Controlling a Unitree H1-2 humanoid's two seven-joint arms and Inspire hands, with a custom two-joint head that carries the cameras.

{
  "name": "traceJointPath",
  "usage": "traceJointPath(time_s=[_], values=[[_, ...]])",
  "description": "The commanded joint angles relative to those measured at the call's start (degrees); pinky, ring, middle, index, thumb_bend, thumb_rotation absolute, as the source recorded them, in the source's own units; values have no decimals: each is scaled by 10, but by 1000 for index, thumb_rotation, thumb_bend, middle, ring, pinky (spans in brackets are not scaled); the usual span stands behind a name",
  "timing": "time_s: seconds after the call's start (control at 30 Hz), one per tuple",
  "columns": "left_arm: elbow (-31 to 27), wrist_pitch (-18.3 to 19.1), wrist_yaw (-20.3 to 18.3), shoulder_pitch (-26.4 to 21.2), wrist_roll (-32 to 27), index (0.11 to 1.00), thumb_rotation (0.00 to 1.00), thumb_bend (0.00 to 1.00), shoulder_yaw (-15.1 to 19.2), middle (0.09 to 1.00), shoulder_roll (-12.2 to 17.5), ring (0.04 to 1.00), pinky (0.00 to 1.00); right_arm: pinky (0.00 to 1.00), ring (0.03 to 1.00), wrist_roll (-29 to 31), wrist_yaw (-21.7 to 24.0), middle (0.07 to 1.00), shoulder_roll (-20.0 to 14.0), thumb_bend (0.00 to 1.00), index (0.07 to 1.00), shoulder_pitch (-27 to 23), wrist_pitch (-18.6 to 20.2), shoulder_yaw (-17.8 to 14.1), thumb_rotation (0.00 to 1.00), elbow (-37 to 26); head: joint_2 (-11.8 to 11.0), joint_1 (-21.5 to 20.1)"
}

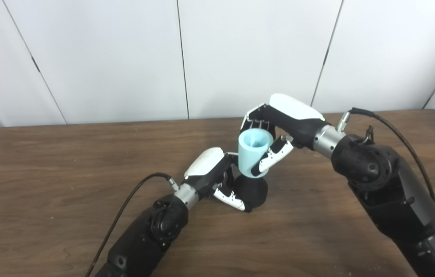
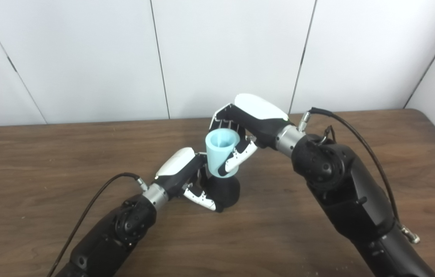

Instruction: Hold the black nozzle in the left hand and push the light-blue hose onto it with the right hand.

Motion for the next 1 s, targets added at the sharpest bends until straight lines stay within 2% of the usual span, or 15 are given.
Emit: traceJointPath(time_s=[0.0,0.23,0.57,0.77,0.87,0.9,0.93,0.97], values=[[34,39,-43,31,25,500,0,525,-17,472,12,444,382,345,388,-4,2,468,-5,516,524,-24,-14,2,0,-4,2,-5],[33,42,-42,32,27,509,0,524,-17,457,11,433,375,330,387,-5,14,458,-10,516,529,-26,-13,0,0,-18,3,-6],[35,43,-41,33,25,499,0,525,-13,474,14,444,383,343,393,-6,6,477,-20,517,523,17,-16,-4,0,-11,-1,-12],[40,37,-38,32,26,496,0,525,-12,479,17,451,387,364,411,3,-28,489,-11,518,513,55,-18,-20,0,-13,-4,-13],[43,30,-35,32,25,495,0,525,-12,479,17,451,382,353,414,7,-59,505,-8,518,516,78,-37,-33,0,-32,-4,-14],[43,28,-34,32,24,495,0,525,-11,479,17,450,385,373,472,6,-71,496,-7,524,509,87,-46,-38,0,-42,-4,-14],[43,27,-34,33,24,495,0,525,-11,479,17,450,386,405,525,6,-78,577,-6,703,582,93,-52,-41,5,-49,-4,-15],[44,25,-33,33,23,495,0,525,-10,479,17,450,386,421,552,6,-85,618,-6,795,619,98,-58,-44,8,-55,-4,-15]])
